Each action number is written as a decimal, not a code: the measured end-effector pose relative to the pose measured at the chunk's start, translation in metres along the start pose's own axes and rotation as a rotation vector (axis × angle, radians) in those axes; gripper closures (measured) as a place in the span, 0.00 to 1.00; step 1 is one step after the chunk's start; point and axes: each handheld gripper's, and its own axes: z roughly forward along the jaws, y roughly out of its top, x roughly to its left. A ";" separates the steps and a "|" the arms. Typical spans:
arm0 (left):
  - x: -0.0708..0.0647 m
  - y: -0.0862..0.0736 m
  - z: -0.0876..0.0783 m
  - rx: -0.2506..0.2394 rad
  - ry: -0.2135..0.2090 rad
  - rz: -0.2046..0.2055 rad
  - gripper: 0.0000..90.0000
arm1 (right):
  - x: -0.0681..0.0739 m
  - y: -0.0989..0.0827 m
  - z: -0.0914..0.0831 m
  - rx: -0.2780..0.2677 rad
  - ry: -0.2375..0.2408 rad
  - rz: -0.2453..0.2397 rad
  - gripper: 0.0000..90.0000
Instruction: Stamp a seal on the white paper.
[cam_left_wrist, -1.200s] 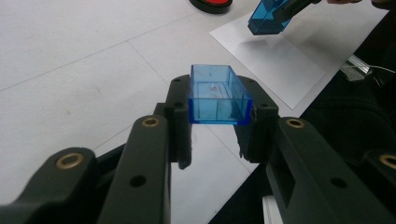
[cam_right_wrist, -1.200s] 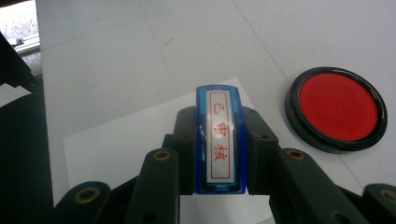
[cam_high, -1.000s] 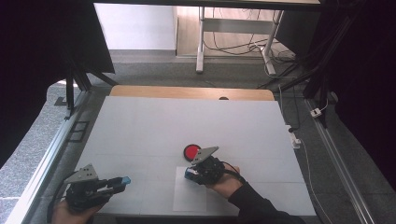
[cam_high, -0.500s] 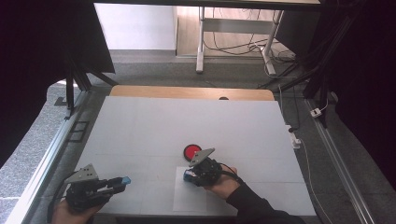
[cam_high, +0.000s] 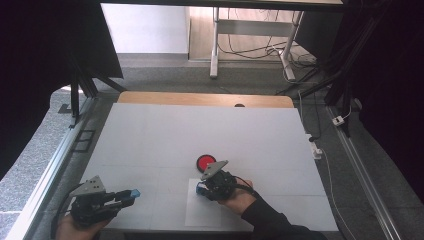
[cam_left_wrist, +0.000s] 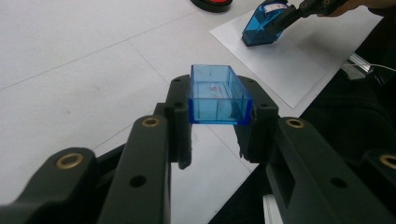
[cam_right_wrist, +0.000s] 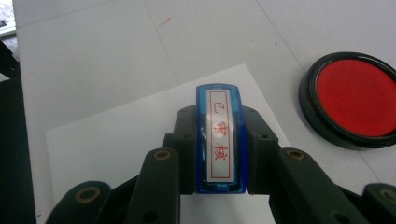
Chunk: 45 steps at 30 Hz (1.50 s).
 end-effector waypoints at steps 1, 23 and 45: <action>0.000 0.000 0.000 0.000 0.000 0.000 0.76 | -0.001 -0.001 0.000 -0.003 0.006 0.009 0.79; 0.000 0.000 0.000 0.002 -0.004 0.001 0.76 | 0.000 -0.002 0.000 -0.010 -0.002 0.013 0.79; 0.000 0.000 0.000 0.000 -0.008 0.004 0.76 | -0.004 -0.001 -0.001 -0.009 0.021 0.012 0.78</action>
